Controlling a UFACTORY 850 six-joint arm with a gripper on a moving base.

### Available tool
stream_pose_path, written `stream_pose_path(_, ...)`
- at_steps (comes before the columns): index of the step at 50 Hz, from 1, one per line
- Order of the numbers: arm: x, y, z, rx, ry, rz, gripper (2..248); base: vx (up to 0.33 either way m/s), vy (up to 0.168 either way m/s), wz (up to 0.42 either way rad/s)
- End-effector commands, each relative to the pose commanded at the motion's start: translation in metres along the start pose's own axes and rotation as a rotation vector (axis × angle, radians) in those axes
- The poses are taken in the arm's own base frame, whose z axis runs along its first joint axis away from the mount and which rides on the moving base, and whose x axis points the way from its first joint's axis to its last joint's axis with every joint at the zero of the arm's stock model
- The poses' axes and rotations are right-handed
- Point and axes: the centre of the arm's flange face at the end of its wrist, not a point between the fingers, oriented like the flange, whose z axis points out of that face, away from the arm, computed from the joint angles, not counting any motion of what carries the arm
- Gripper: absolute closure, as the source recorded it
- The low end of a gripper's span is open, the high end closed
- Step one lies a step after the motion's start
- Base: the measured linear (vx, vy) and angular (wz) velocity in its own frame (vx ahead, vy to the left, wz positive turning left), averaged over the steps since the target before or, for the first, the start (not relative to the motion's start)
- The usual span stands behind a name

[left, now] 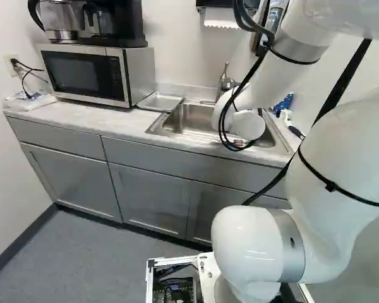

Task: Rinse the cup and place it in the tray

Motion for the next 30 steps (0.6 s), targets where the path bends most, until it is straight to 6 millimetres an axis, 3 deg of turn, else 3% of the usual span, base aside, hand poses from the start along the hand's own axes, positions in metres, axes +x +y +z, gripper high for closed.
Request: stream_pose_path(30,0.0000,0.0000,0.0000,0.000,0.000,0.000,128,0.000,0.000,0.000)
